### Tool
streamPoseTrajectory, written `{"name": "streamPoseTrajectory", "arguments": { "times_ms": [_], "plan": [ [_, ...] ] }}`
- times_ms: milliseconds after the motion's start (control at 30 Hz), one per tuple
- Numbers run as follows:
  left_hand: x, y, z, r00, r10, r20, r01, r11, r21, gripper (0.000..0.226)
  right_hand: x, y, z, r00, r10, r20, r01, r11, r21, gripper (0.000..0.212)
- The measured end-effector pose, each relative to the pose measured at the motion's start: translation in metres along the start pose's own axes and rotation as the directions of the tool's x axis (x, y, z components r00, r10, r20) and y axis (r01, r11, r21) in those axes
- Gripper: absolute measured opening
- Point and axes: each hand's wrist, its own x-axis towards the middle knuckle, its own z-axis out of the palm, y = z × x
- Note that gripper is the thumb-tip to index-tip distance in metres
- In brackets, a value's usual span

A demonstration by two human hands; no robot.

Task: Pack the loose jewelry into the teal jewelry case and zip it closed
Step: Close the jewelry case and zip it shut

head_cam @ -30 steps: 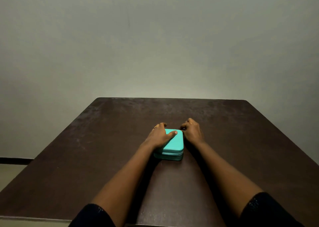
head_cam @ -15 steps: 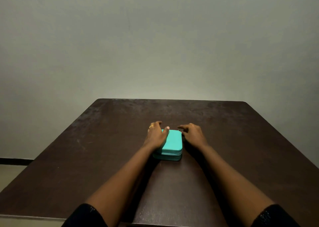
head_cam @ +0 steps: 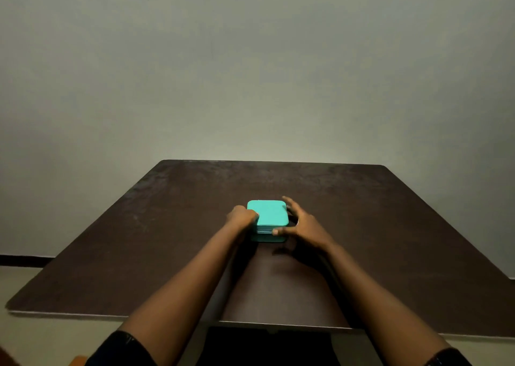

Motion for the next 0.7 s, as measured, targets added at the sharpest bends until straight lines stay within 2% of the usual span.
{"name": "streamPoseTrajectory", "arguments": {
  "times_ms": [67,233,500,700],
  "plan": [
    [0.001,-0.002,0.002,1.000,-0.015,-0.005,0.015,0.998,-0.061,0.046,-0.004,-0.001,0.001,0.999,-0.001,0.044,0.006,0.993,-0.115,0.100],
    [0.006,0.001,0.003,0.999,-0.015,-0.042,0.009,0.991,-0.135,0.047,0.003,-0.003,0.004,1.000,0.014,0.013,-0.009,0.955,-0.298,0.093],
    [0.039,0.017,0.008,0.995,-0.059,-0.079,0.041,0.977,-0.211,0.046,0.044,-0.003,-0.009,0.998,0.049,-0.045,-0.061,0.944,-0.325,0.079],
    [0.068,0.028,0.016,0.992,-0.078,-0.097,0.053,0.971,-0.234,0.045,0.078,-0.003,-0.018,0.997,0.061,-0.038,-0.070,0.938,-0.338,0.077]
  ]
}}
